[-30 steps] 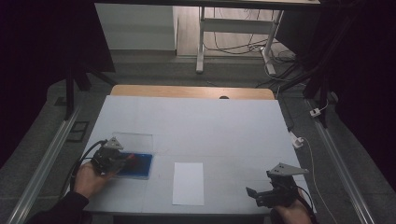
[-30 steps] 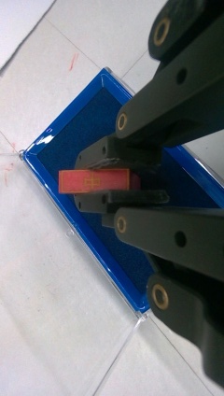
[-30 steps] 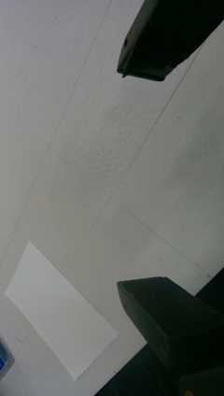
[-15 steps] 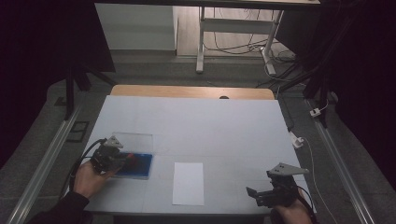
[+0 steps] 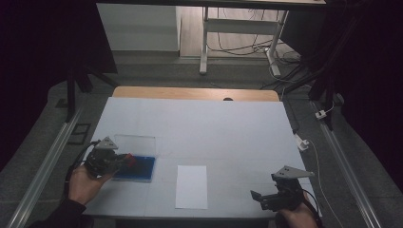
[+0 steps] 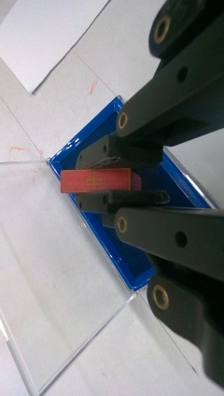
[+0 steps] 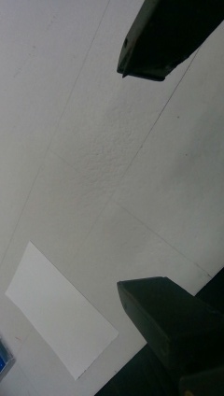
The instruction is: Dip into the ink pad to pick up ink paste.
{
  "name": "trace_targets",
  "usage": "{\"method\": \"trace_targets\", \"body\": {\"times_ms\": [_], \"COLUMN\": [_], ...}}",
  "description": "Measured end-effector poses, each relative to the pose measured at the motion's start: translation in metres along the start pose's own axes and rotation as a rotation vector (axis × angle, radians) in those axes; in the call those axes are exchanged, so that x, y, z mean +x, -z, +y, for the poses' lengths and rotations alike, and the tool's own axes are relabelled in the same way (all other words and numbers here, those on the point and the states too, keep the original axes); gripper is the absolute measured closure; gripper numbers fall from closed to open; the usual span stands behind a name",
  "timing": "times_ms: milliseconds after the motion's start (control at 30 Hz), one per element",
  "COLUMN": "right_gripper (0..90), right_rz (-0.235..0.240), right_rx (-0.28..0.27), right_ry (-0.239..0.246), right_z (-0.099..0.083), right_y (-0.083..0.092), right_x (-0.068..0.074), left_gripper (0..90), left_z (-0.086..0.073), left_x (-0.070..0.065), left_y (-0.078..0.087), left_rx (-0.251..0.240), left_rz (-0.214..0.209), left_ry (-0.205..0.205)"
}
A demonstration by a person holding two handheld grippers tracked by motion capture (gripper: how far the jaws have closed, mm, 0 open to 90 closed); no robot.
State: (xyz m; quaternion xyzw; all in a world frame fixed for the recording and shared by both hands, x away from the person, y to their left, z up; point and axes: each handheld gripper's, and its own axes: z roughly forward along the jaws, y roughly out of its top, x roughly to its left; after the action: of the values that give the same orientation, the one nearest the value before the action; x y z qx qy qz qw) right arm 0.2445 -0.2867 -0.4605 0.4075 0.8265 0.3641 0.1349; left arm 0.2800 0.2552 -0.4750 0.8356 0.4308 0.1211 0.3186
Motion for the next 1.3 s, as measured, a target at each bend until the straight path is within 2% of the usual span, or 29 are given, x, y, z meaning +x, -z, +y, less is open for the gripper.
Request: {"method": "trace_targets", "body": {"times_ms": [200, 633, 1067, 1300], "right_gripper": [0.0, 0.0, 0.0, 0.0], "right_rz": [0.001, 0.0, -0.001, -0.001], "right_rx": [0.0, -0.001, -0.001, -0.001], "right_ry": [-0.001, -0.001, -0.001, 0.0], "right_z": [0.0, 0.0, 0.0, 0.0], "right_y": [0.0, 0.0, 0.0, 0.0], "right_x": [0.0, 0.0, 0.0, 0.0], "left_gripper": [79.9, 79.9, 79.9, 79.9], "left_z": [0.0, 0.003, 0.003, 0.002], "left_x": [0.0, 0.0, 0.001, 0.0], "left_y": [-0.004, -0.017, -0.026, -0.029], "left_rx": [0.021, 0.067, 0.09, 0.107], "left_rz": [0.0, 0.004, 0.009, 0.017], "left_ry": [0.004, -0.023, -0.023, -0.036]}}
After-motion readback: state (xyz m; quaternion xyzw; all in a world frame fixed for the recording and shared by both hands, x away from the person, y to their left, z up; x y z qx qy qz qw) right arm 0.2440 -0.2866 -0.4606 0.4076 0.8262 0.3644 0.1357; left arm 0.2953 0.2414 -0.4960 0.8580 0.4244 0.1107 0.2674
